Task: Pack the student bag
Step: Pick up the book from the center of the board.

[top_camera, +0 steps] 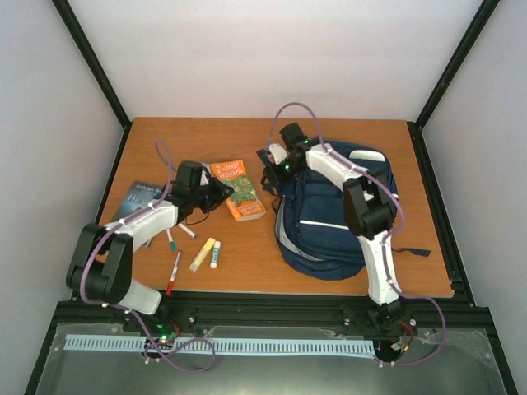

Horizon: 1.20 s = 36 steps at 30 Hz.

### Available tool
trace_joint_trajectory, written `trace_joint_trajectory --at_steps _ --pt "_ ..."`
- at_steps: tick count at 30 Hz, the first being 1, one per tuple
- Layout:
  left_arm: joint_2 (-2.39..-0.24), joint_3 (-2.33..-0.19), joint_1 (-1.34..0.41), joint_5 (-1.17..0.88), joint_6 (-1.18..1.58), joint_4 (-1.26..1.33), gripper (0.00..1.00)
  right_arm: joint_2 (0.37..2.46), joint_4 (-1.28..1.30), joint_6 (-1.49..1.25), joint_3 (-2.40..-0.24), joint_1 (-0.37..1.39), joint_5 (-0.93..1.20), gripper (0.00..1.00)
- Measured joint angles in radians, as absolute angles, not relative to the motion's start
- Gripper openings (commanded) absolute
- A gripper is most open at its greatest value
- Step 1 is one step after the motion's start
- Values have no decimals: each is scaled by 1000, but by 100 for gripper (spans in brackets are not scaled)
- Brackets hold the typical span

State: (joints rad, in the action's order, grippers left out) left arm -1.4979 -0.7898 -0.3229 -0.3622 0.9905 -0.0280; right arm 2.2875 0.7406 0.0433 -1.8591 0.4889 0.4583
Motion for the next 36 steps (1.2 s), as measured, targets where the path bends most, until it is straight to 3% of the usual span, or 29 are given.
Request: trace_joint_trajectory --at_steps 1,2,12,20,25,36 --pt "-1478 -801 -323 -355 971 -52 1 2254 754 52 -1851 479 461 96" --pt "-1454 -814 -323 -346 949 -80 1 2212 761 62 -1840 467 464 99" --pt "-1259 -968 -323 -381 733 -292 1 1715 722 161 -1660 417 493 100" --pt "-1153 -979 -355 -548 581 -346 1 1536 735 219 -1449 338 641 100" --pt "-1143 -981 -398 -673 487 -368 1 1506 848 349 -1493 250 860 99" --pt "-1109 -1011 -463 -827 270 -576 1 1408 976 611 -1494 378 987 92"
